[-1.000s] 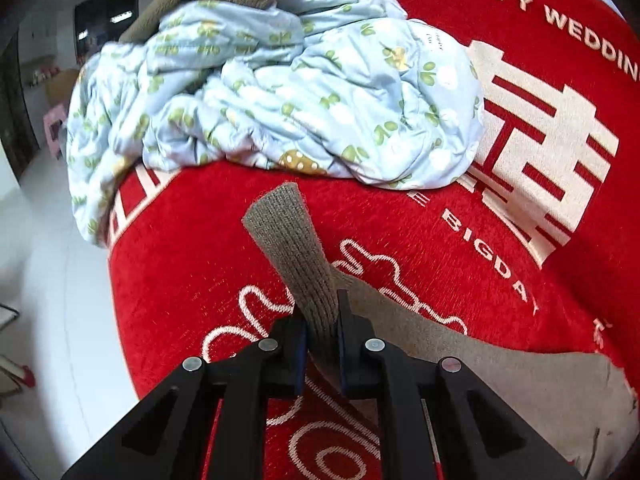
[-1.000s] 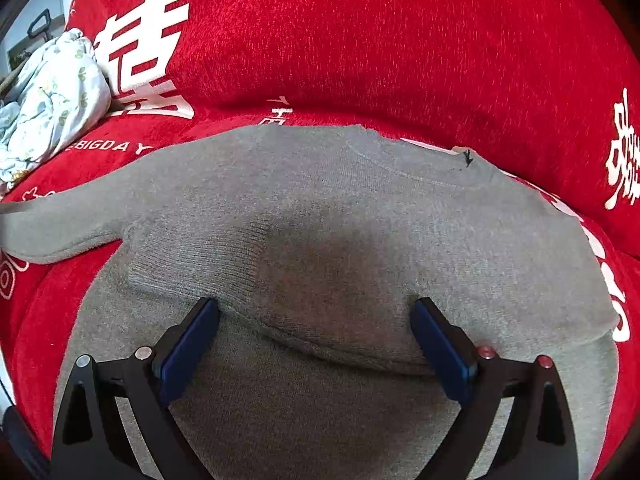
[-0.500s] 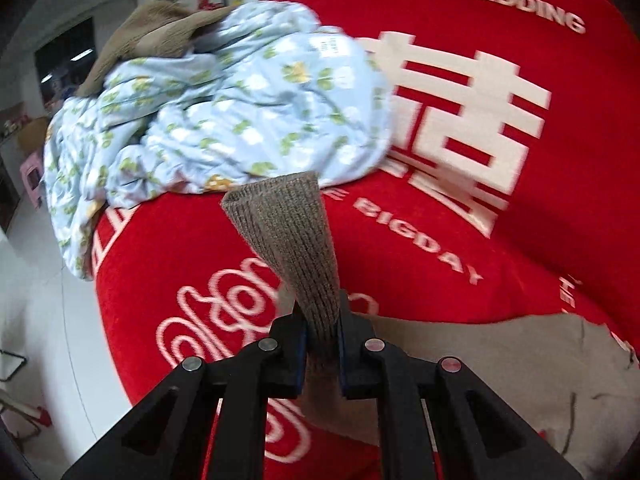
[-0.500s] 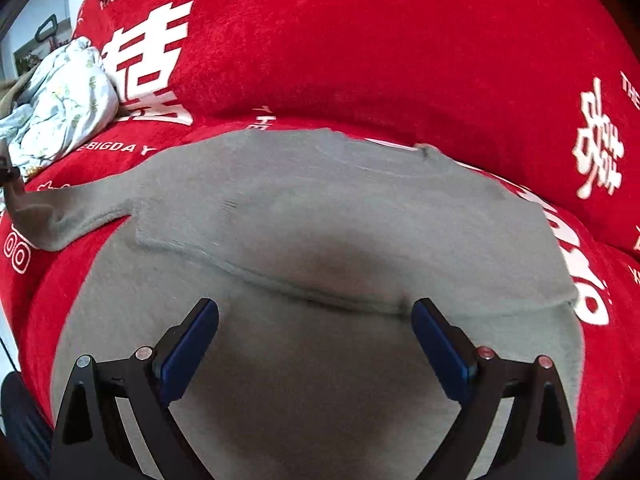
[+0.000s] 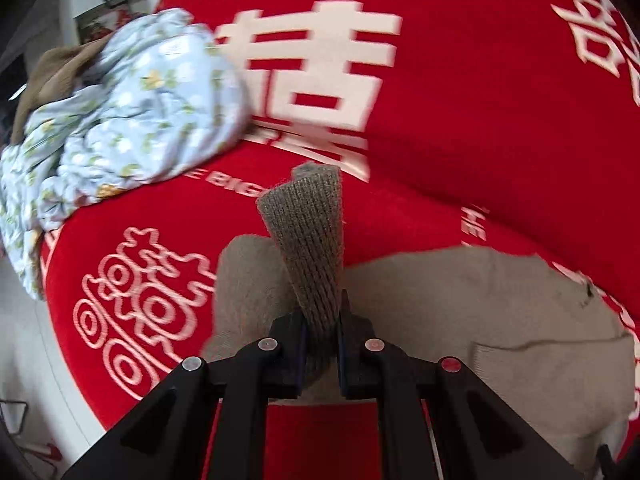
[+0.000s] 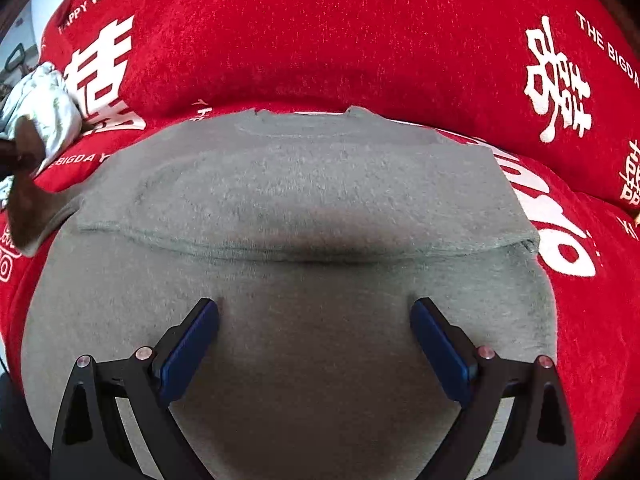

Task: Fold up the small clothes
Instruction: 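Lift the held cuff with the left tool and carry it over the body, then lay the sleeve across the body and open the left tool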

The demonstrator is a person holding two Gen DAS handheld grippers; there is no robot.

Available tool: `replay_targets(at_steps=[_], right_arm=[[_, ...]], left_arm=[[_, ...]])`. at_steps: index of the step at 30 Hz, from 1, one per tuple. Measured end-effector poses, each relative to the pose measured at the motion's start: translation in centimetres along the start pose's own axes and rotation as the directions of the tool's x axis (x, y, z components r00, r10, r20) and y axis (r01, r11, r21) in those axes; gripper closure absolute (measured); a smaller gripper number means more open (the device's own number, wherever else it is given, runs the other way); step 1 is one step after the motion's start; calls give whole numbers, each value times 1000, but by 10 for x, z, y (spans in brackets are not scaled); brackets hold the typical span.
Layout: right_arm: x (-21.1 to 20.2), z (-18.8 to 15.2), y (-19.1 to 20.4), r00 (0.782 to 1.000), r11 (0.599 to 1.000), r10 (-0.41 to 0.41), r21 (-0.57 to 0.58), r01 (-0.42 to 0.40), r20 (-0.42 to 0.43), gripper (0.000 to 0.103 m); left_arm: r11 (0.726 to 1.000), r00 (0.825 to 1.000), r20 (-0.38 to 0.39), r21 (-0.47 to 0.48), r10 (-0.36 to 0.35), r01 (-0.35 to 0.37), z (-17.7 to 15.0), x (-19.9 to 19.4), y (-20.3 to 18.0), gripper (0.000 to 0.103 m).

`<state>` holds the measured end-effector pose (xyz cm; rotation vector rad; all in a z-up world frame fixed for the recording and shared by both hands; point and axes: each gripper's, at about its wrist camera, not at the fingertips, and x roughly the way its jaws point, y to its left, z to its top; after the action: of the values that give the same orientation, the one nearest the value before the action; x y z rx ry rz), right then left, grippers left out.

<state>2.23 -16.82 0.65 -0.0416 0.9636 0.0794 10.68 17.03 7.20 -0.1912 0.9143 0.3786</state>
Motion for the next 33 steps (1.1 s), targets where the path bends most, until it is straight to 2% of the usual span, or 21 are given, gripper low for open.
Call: replay_targets(at_steps=[5,15,24,27,33], right_arm=[[-1,-4,-5,1000,1000,28,3,-28,12,5],[0,-7,-7,996,997,79,2,-79,35,0],[-5,-7,-16,987,988,148,38,-150,56,0],[-12,-11,-18,990,991,134,17,-135,50,0],[-24,-26,-35,998,999,51,-23,-50,44,0]], left_arm=[[996,999,-33,81,-27,29,-8,-3,-48,90],[979,994,-81,182,-76,90,-26,-21,-136,90],[963,989,-106,235,-107,129,-36,-34,-187,90],[957,989,-100,261,-107,130,-39,-39,-200,90],[948,986,-112,280,-126,153,-44,-46,-223,90]])
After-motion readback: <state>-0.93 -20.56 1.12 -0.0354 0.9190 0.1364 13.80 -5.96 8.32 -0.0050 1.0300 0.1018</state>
